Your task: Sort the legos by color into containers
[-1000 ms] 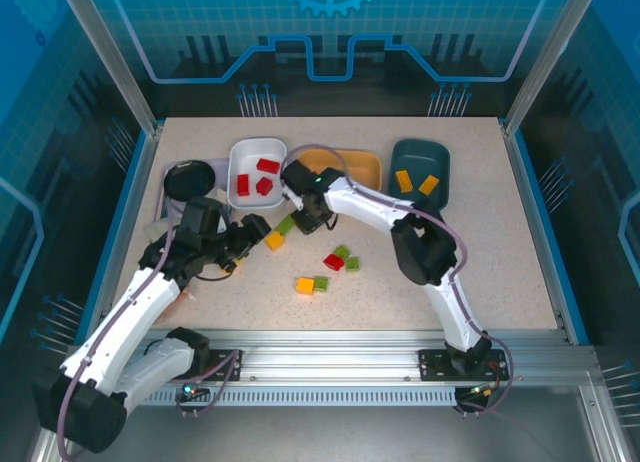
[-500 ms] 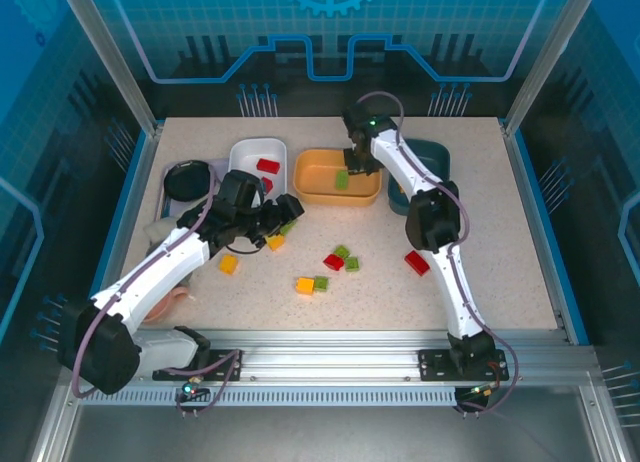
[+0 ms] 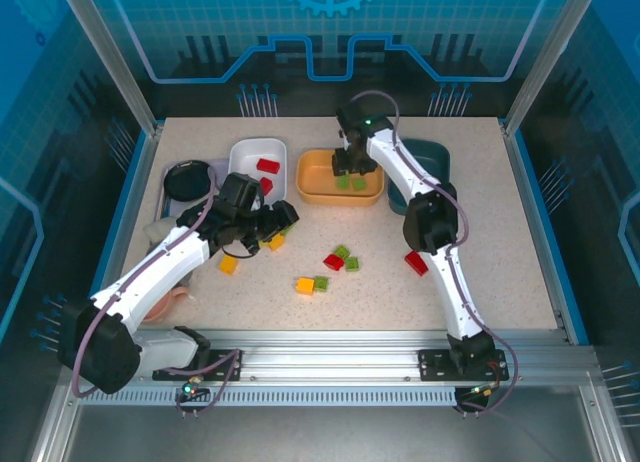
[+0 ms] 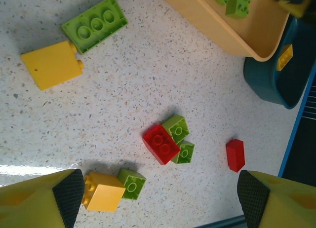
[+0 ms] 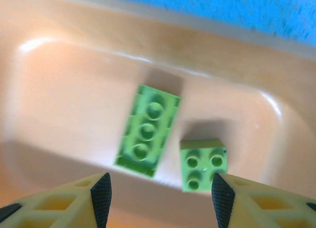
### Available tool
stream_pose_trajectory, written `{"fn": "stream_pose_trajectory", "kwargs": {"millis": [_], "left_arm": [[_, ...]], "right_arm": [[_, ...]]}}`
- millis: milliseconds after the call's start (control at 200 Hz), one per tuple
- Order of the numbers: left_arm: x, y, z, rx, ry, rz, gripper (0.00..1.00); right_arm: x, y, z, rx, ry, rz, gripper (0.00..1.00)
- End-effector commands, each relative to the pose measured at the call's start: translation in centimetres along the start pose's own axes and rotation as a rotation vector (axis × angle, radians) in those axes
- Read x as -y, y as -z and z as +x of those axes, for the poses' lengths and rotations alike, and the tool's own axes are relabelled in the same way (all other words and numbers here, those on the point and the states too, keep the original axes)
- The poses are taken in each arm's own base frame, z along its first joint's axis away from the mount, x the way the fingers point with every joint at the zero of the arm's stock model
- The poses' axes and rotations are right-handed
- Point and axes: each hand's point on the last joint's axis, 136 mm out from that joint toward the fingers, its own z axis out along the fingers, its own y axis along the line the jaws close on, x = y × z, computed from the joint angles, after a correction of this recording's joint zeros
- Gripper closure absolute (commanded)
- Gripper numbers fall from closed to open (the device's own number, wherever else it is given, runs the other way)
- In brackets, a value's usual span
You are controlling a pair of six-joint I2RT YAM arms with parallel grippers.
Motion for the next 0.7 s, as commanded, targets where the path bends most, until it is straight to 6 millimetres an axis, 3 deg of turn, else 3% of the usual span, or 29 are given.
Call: {"fn": "stream_pose_trajectory", "kwargs": {"millis": [0,145,205,485,690], "left_arm": [[0.1,0.7,0.2,-0.003,-0.052,-0.012,0.15],[0.8,1.7,0.9,-0.017,-0.126,0.024,0.15],[1.1,2.1,1.3,-0.025,-0.146,0.05,0.15],[1.6,0.7,3.6,-0.087,-0.145,0.063,0.16],[4.2,-2.1,5.8,-0.179,-0.206,0.03,0.18]], "right_arm": [[-2.4,9.4,-2.5,0.199,0.07,-0.061,0.41],[-0.7,13.5,0.8,0.27,0.059,-0.053,0.41],[0.7,14.2,3.6,0.263,0.048,-0.035,0.41],[5.9,14.5,17.1,0.143,-0.057,0.019,0.41],[7.7,15.5,22.0,0.115,-0.132,0.032,0.4]]}}
